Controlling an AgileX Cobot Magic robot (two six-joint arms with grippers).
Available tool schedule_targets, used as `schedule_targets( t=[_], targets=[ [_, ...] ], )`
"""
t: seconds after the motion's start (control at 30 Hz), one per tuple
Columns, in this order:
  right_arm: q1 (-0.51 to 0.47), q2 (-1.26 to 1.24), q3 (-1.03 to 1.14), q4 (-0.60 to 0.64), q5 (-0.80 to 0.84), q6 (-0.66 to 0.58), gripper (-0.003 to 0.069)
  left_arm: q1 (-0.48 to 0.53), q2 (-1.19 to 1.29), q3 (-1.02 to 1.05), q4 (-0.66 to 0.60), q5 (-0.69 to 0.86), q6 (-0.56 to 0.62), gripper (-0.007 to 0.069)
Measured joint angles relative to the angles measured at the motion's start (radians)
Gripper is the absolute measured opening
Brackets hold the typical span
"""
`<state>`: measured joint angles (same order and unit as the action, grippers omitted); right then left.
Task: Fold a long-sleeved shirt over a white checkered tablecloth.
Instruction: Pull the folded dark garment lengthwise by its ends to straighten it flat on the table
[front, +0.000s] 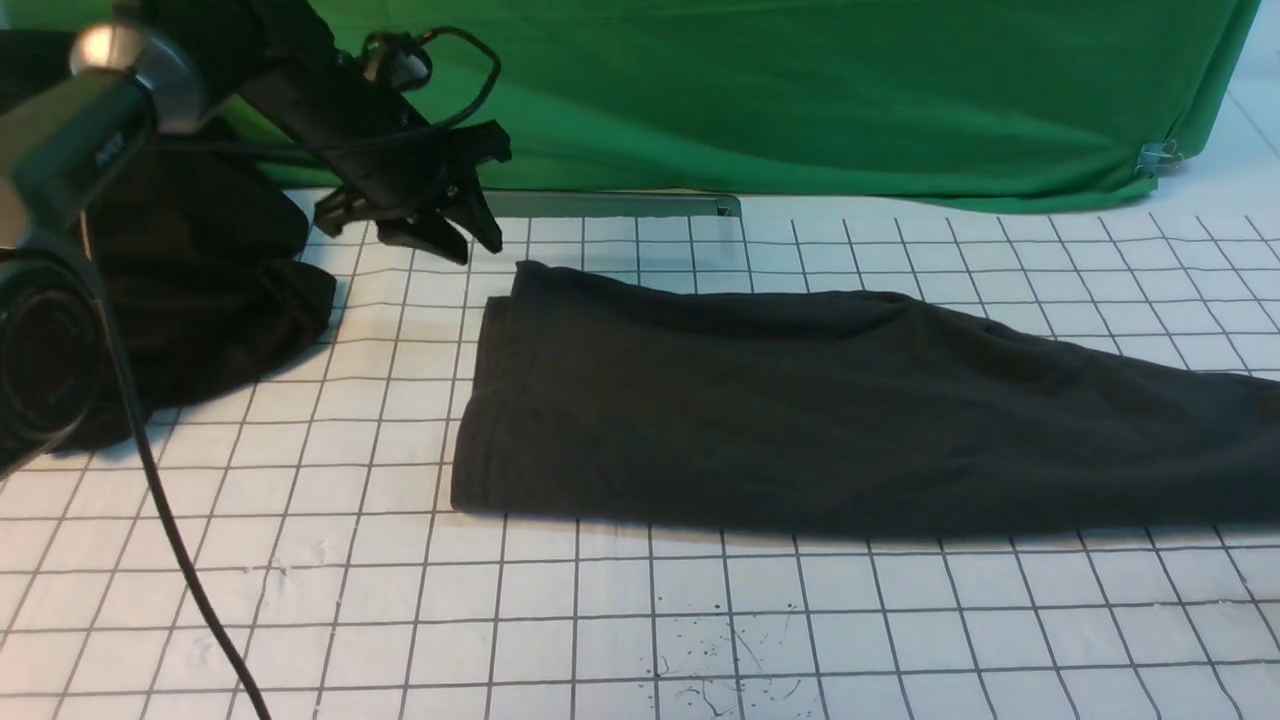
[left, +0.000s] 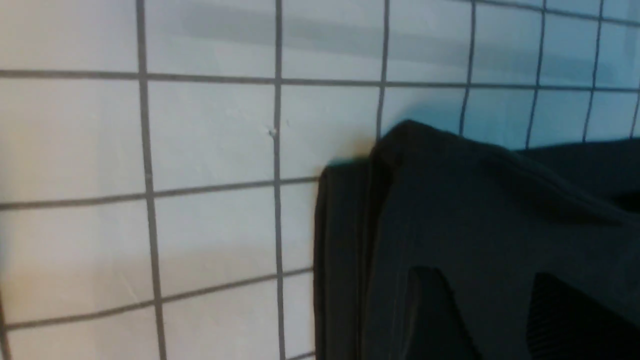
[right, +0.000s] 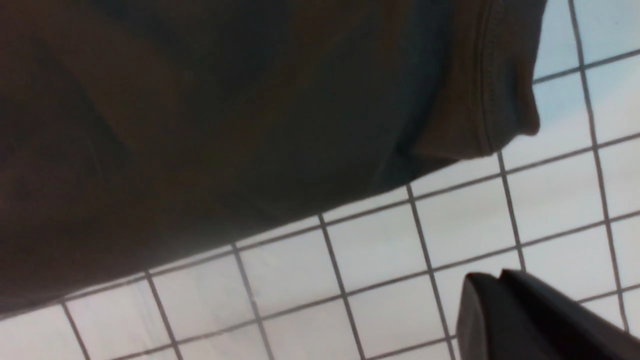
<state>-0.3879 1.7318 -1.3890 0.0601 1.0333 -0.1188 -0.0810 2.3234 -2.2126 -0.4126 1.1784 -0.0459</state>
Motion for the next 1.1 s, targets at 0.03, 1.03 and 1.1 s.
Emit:
schedule_targets(
  t=[0.03,1.03,1.1],
  targets=[
    [0.000,0.000,0.000,0.004,-0.002,0.000,0.0014,0.000,-0.014,0.014,-0.001,0.009,0.003,0.0337],
    [0.000,0.000,0.000,0.026,-0.032,0.000,0.0041,-0.061,-0.278,0.686,-0.104,-0.006,0.172,0.0077],
    [0.000,0.000,0.000,0.026,-0.032,0.000,0.0041,-0.064,-0.320,0.732,-0.104,0.004,0.176,0.0025]
  ],
)
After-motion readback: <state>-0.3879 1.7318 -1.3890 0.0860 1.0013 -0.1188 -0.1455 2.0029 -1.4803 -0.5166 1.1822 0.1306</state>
